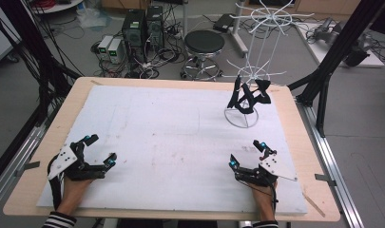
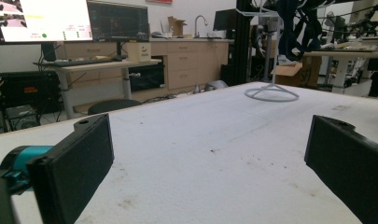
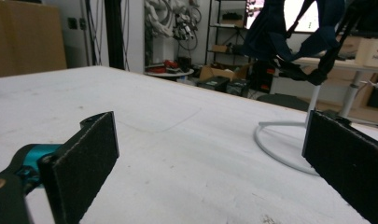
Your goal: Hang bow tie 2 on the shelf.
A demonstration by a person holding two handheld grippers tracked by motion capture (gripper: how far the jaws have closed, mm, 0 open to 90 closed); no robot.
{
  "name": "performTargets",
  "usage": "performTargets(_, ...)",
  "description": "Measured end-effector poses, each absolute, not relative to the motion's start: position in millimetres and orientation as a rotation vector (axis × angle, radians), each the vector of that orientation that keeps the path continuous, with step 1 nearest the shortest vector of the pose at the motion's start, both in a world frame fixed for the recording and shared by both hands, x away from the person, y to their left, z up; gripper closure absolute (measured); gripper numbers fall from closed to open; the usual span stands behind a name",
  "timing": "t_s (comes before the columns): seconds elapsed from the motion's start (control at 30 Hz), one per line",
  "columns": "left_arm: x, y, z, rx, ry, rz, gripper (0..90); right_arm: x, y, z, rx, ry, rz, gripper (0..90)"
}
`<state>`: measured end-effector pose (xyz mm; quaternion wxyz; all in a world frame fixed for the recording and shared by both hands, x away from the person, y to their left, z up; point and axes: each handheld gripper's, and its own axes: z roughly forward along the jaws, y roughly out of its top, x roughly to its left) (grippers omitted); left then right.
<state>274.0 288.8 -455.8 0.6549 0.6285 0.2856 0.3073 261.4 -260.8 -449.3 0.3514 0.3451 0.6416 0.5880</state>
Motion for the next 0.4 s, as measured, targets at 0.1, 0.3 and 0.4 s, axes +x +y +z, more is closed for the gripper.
performTargets(0.1, 273.7, 287.9, -455.9, 1.428, 0.646, 0.705, 1.7, 260.3, -260.4, -451.1, 0.895, 1.676, 1.526, 2.8)
performTargets(0.3, 273.1, 288.5, -456.3, 1.418, 0.65, 0.708, 1.8, 261.4, -263.0, -452.8, 0.905, 1.667, 1.534, 2.8)
performTargets(0.4, 273.3, 288.2, -456.2, 1.42, 0.657, 0.712, 1.8, 260.6, -262.9, -452.9, 0.908, 1.667, 1.534, 2.8)
